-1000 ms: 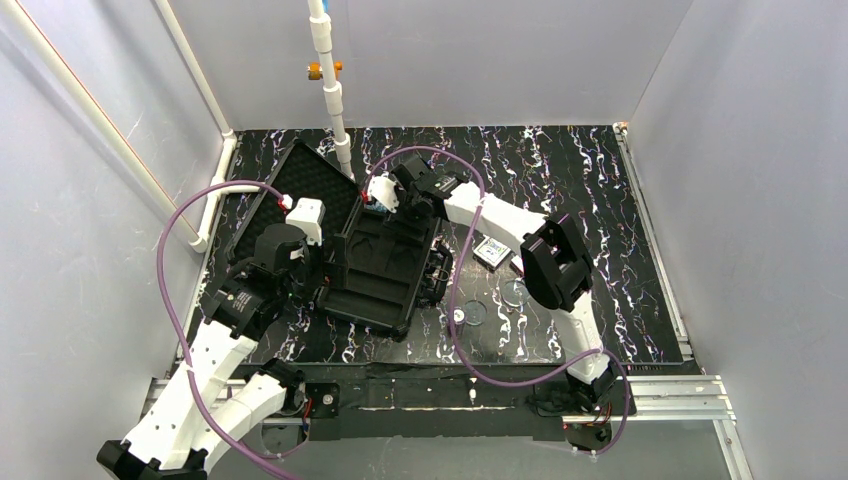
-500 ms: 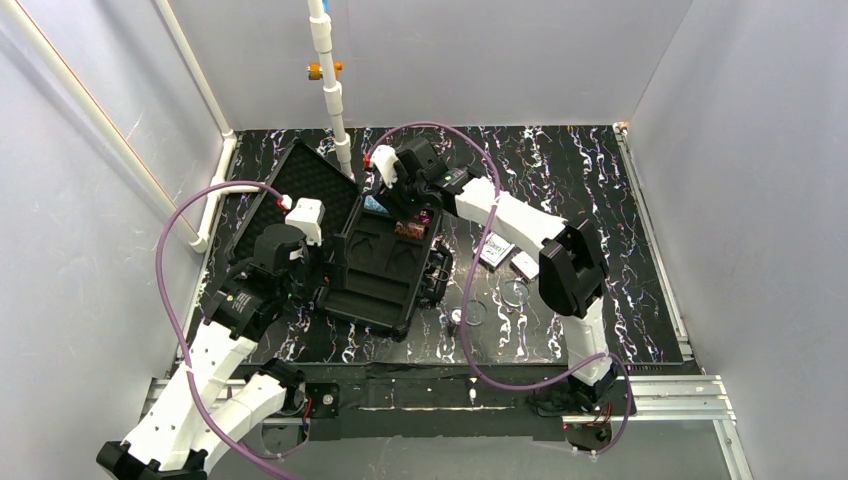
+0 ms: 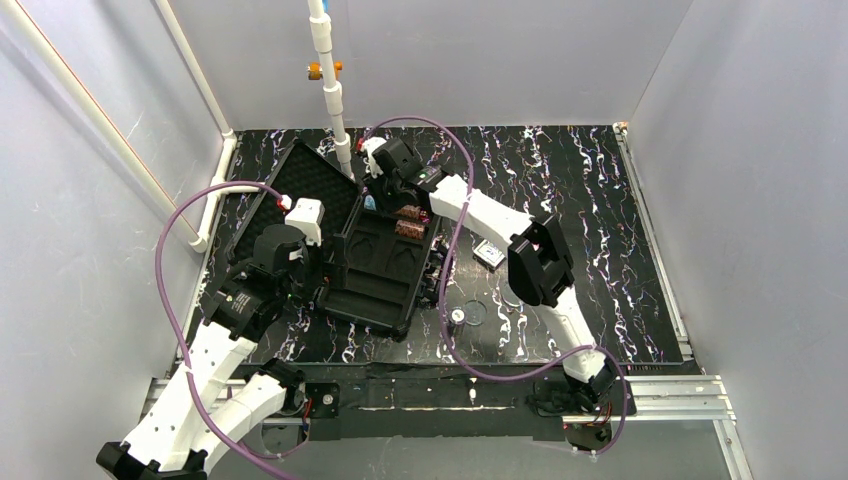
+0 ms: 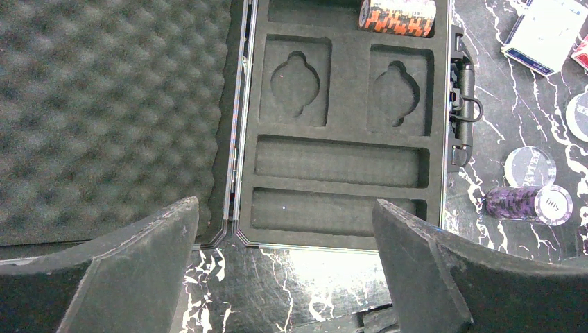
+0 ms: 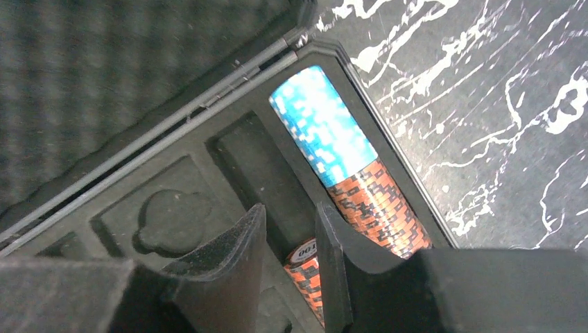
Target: Pack up texas hold em set
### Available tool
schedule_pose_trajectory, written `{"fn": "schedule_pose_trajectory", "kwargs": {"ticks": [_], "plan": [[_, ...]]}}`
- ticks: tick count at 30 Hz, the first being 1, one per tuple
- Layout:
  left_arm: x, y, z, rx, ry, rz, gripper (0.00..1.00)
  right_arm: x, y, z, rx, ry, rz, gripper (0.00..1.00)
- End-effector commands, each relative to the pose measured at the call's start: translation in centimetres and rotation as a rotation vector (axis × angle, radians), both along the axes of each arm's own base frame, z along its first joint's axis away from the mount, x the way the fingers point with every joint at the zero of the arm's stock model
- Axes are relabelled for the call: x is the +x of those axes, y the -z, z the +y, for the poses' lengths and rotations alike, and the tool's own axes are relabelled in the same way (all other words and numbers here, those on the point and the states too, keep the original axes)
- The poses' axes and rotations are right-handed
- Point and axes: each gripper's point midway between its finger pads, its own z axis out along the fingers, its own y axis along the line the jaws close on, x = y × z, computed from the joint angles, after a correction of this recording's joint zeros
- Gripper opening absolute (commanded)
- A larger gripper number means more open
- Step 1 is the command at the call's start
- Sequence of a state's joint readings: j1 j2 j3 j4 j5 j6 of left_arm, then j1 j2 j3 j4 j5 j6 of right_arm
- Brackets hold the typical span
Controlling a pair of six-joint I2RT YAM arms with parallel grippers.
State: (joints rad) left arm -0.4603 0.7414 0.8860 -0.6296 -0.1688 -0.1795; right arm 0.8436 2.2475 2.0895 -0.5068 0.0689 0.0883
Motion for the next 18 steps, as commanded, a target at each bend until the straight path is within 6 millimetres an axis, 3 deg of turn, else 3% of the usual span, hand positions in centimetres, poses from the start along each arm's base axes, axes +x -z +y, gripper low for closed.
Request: {"fn": "schedule_pose_trajectory", "kwargs": {"ticks": [1, 7, 18], "plan": [[0.0, -1.0, 0.1, -0.010, -0.004, -0.025, 0.95, 0.5, 1.4, -0.8, -0.032, 0.091, 0.051, 0.40], [-0.1, -1.1, 0.1, -0.011, -0.003, -0.026, 0.95, 0.1, 4.1, -2.3, -0.108, 0.105, 0.098, 0.36], [-0.1, -1.1, 0.0, -0.016, 0.002, -0.024, 0.95, -0.7, 5.8, -5.7, -0.263, 0.107, 0.092, 0.35]]}}
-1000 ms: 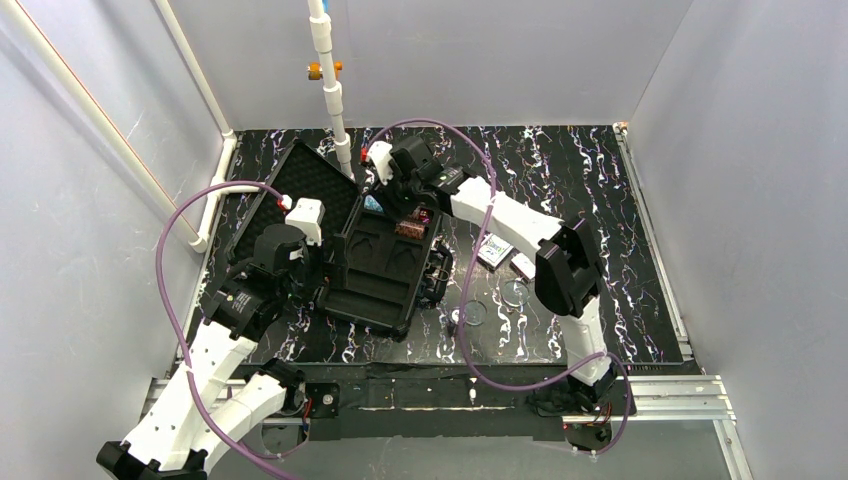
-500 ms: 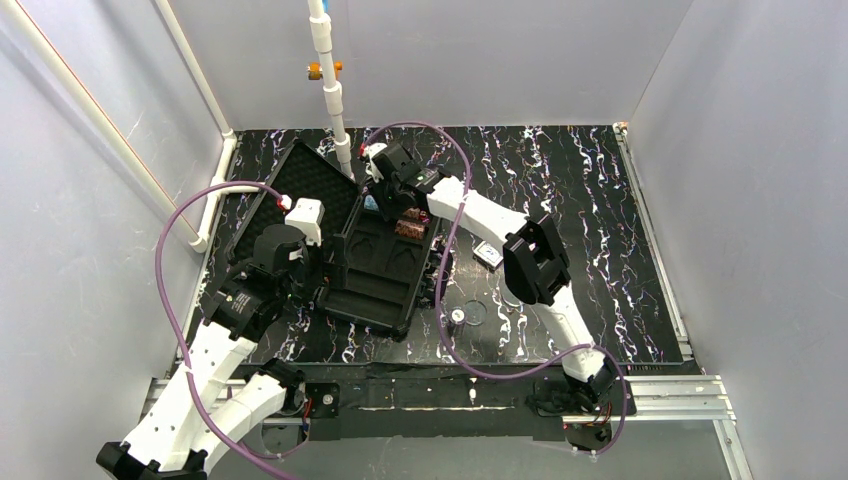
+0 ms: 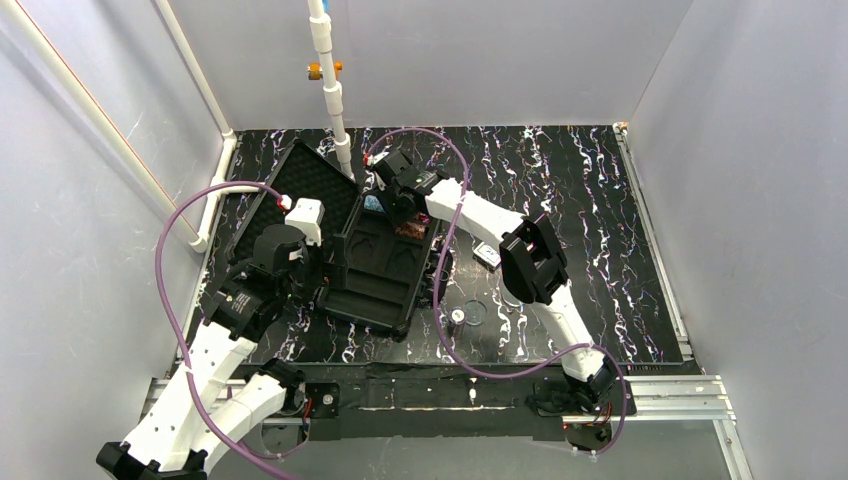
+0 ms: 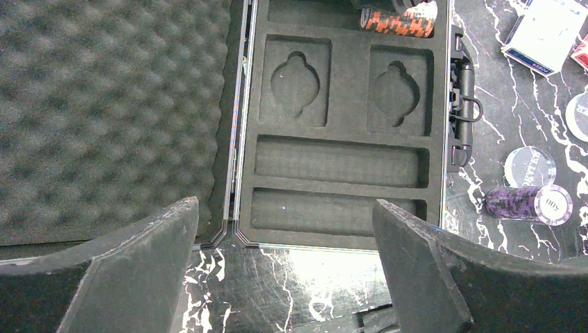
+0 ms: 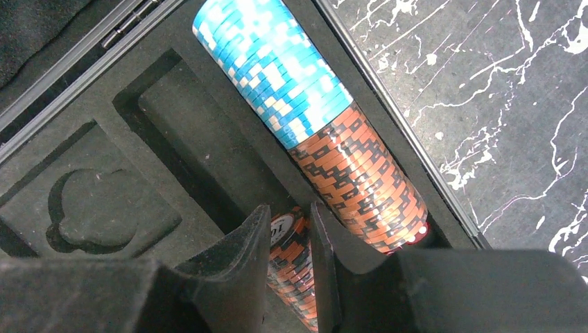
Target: Pack up texas hold em set
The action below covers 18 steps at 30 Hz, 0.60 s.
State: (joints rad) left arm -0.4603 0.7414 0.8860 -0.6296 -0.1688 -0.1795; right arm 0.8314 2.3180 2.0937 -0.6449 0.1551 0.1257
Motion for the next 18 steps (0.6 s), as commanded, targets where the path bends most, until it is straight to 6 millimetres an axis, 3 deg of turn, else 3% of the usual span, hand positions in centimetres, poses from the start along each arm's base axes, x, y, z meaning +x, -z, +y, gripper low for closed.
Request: {"fn": "schedule_pose_trajectory", "kwargs": {"ticks": [1, 11, 18], "plan": [[-0.1, -1.1, -0.1, -0.017, 0.002, -0.024, 0.95, -0.3, 0.1, -2.4, -0.097, 0.004, -0.016, 0.35], [-0.1, -1.0, -0.1, -0.017, 0.002, -0.020, 0.95, -0.5, -0.3, -4.7, -0.177, 0.019, -0.050, 0.35], [-0.1, -1.0, -0.2, -0.020, 0.006, -0.021, 0.95, -0.5, -1.3, -4.0, -0.146, -0.012, -0.057, 0.39]]}}
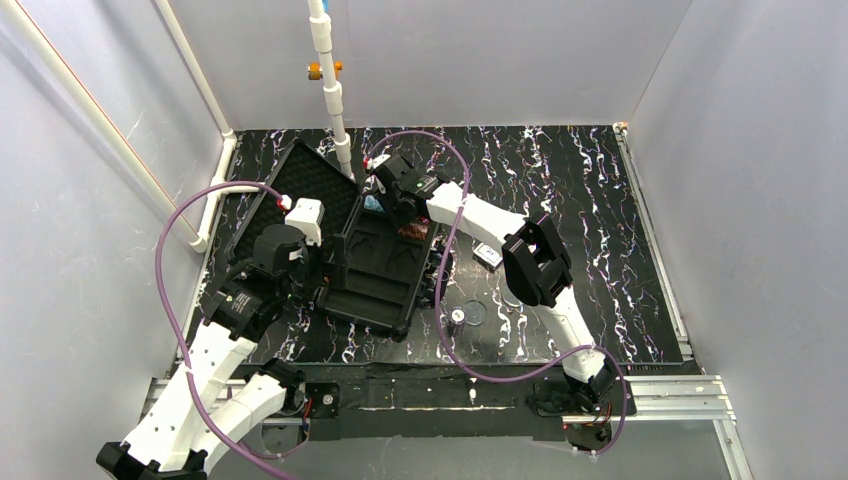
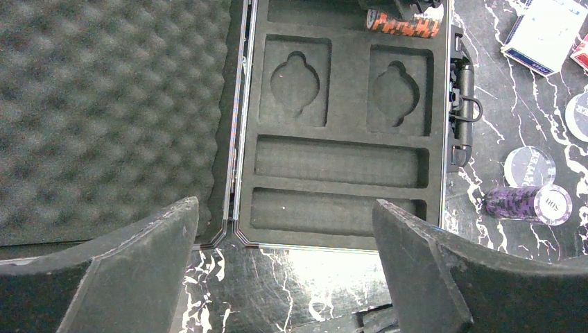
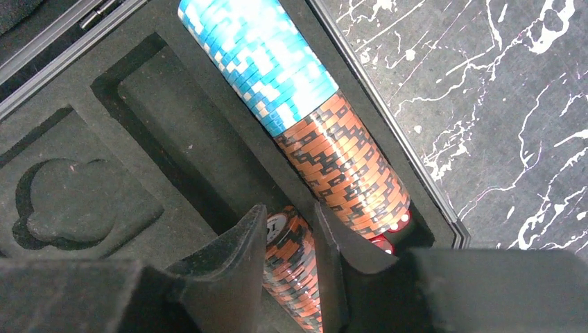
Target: Pack up texas hold em set
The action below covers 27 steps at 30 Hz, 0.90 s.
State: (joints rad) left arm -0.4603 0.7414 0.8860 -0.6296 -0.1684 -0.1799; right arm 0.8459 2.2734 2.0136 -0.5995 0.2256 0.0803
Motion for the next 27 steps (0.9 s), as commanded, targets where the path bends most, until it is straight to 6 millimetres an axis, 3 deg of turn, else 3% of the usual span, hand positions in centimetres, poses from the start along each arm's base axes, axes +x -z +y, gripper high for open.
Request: {"fn": "schedule_pose_trajectory", "kwargs": {"ticks": [1, 7, 13, 20, 27], "plan": [[-0.1, -1.0, -0.2, -0.020, 0.006, -0.021, 0.95, -0.4, -1.5, -2.9, -0.087, -0.007, 0.007, 0.40], [-0.1, -1.0, -0.2, -0.022, 0.010, -0.020, 0.95, 0.0, -4.7, -1.8, -0.013, -0.017, -0.035, 0.53], [-0.2, -1.1, -0.2, -0.025, 0.009, -0.023, 0.95, -0.4, -8.1, -1.4, 0.067, -0.023, -0.072, 0.57], [-0.3, -1.3, -0.4, -0.035, 0.014, -0.025, 0.95, -1.4, -11.3, -2.5, 0.131, 0.002, -0.112, 0.59], [-0.4, -1.4, -0.5, -0.044, 0.020, -0.028, 0.95, -3.6, -12.5, -5.2, 0.143, 0.040, -0.107, 0.61]]}}
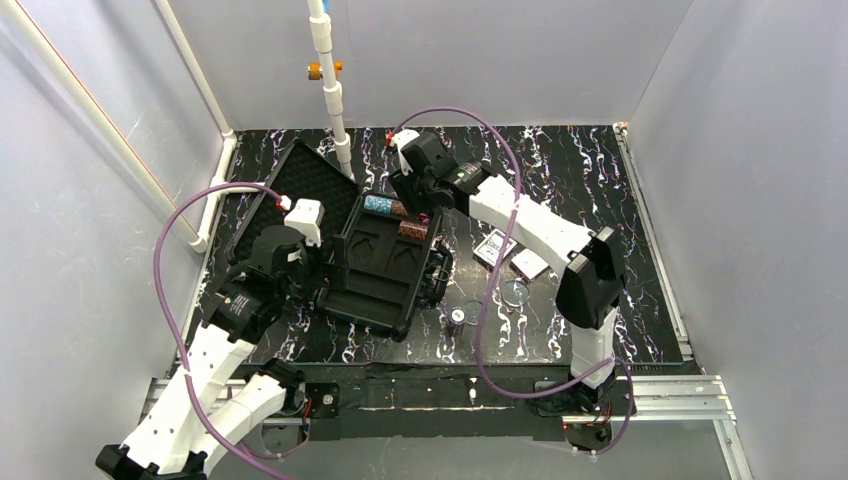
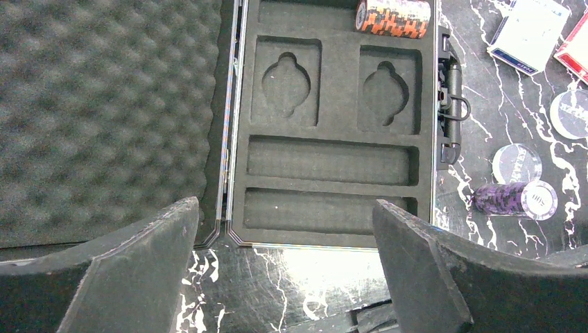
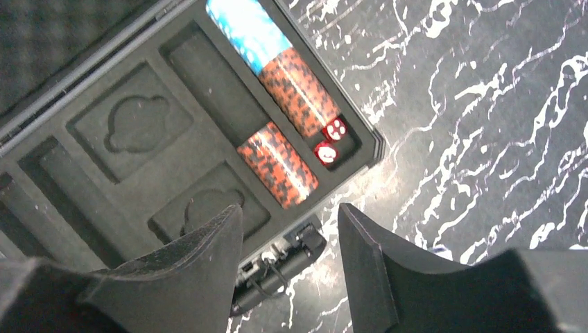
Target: Pack up texas hold em set
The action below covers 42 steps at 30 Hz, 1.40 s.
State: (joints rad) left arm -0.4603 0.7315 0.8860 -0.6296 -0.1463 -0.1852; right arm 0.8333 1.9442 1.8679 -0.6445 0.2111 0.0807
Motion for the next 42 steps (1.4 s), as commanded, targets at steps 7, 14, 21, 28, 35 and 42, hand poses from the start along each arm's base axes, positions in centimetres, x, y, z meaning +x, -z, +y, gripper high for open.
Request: {"fn": "schedule_pose_trajectory", "kwargs": {"ticks": [7, 14, 21, 28, 35, 42], "plan": [[-0.2, -1.3, -0.3, -0.030, 0.010, -0.025, 0.95, -3.7, -2.1, -4.5, 0.033, 0.072, 0.012, 0.69], [-0.3, -1.3, -0.3, -0.034, 0.012, -0.026, 0.95, -7.8, 0.9, -8.2, -0.066, 0.070, 0.139, 0.77], [-0.4, -1.4, -0.4, -0.041, 0.014, -0.029, 0.96, -15.1, 5.8, -11.4, -0.145, -0.044, 0.397, 0.98], [-0.4, -1.5, -0.7, -0.059, 0.028, -0.038, 0.98, -17.1, 8.3, -11.5, -0.122, -0.059, 0.485, 0.98], [-0.4, -1.5, -0.7, -0.060, 0.030, -0.037, 1.00, -17.3, 9.5, -11.3, -0.114, -0.037, 0.509, 1.00], [-0.4, -1.4, -0.8, -0.055, 0.031, -0.032, 0.99, -18.5, 9.9, -10.1, -0.090, -0.077, 0.521, 0.95]]}}
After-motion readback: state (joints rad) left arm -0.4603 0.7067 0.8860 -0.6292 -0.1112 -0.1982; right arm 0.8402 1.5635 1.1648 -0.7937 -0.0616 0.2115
